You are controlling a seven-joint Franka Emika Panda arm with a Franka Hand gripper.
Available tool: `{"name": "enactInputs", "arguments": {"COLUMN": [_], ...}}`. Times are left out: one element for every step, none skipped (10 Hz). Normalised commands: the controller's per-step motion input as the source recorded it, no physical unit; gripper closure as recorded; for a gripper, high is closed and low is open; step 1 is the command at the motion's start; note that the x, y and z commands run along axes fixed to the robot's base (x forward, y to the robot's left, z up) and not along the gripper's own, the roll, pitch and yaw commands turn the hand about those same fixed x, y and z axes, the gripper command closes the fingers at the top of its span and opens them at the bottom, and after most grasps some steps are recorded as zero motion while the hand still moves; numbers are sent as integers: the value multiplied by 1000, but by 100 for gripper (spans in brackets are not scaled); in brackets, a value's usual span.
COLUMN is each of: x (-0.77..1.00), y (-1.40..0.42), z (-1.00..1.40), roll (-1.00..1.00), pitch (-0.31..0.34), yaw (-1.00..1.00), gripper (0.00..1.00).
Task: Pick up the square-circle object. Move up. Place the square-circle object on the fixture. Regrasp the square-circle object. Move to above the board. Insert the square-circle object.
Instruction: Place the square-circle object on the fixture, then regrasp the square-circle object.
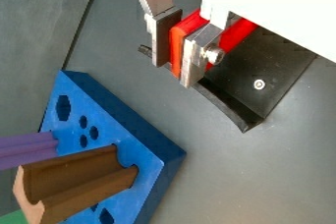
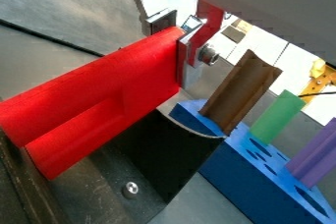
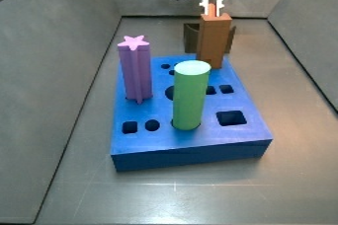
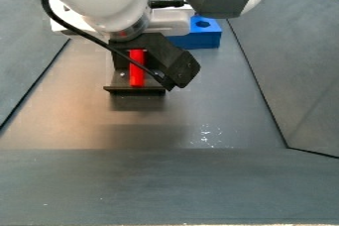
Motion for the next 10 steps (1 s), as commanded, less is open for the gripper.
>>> {"name": "enactInputs", "arguments": {"x": [130, 122, 115, 109, 0, 0, -2, -20, -29, -39], "y": [210, 213, 212, 211, 0, 0, 2, 6, 7, 9], "z": [-846, -837, -837, -838, 0, 1000, 1000, 1000, 1000, 1000], "roll": [-110, -108, -108, -108, 0, -4, -2, 9, 18, 23], "pitch": [-18, -19, -18, -17, 0, -16, -15, -4, 4, 18], "yaw": [-183, -164, -136, -118, 0, 26, 29, 36, 38, 34], "gripper": [100, 100, 100, 100, 0, 0, 0, 0, 0, 0]}}
